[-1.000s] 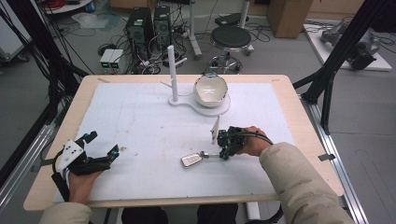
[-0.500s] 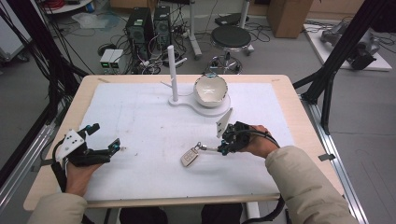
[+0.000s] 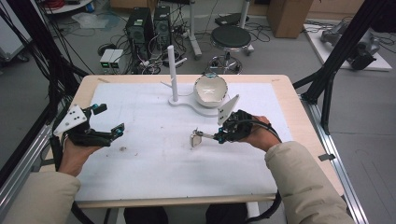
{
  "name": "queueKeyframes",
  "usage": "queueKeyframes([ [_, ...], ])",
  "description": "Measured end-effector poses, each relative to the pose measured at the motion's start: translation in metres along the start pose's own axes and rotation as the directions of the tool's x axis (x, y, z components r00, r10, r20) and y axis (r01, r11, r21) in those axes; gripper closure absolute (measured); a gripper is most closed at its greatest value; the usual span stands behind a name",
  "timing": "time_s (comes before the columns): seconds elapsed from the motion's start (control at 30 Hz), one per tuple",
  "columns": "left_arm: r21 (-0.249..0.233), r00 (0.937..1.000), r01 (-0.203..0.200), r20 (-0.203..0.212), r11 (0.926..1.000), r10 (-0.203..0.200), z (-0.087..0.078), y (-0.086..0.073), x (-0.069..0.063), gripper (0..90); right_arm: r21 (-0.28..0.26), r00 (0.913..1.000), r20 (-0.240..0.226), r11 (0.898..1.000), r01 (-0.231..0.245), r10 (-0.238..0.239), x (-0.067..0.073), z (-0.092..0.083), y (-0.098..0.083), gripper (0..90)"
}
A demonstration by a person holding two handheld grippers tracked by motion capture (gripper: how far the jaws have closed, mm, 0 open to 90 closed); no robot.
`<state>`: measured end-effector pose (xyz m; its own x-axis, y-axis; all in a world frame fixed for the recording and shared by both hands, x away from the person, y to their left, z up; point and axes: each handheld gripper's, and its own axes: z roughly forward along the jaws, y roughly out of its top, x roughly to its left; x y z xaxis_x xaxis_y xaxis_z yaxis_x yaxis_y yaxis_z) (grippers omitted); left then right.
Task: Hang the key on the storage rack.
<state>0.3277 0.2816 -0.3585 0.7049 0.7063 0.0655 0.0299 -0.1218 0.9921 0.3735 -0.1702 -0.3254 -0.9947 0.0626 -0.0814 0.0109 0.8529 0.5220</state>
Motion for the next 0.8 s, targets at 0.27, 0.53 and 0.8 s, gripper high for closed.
queueKeyframes([
  [0.27, -0.001, 0.9884, -0.007, 0.152, 1.0, 0.008, 0.019, 0.026, -0.001, 1.7, -0.029, 1.0, 0.003, 1.0, 0.008, -0.008, -0.002, -0.006, 0.014, 87.3],
  [0.53, 0.033, 0.9525, -0.061, 0.301, 0.9976, 0.048, 0.045, 0.048, -0.016, 1.7, -0.048, 0.9992, -0.004, 0.998, 0.039, -0.039, -0.001, -0.005, 0.027, 87.3],
  [0.8, 0.069, 0.9044, -0.133, 0.417, 0.9886, 0.093, 0.076, 0.065, -0.041, 1.7, -0.054, 0.9973, -0.015, 0.996, 0.071, -0.071, 0.001, -0.001, 0.04, 87.3],
])
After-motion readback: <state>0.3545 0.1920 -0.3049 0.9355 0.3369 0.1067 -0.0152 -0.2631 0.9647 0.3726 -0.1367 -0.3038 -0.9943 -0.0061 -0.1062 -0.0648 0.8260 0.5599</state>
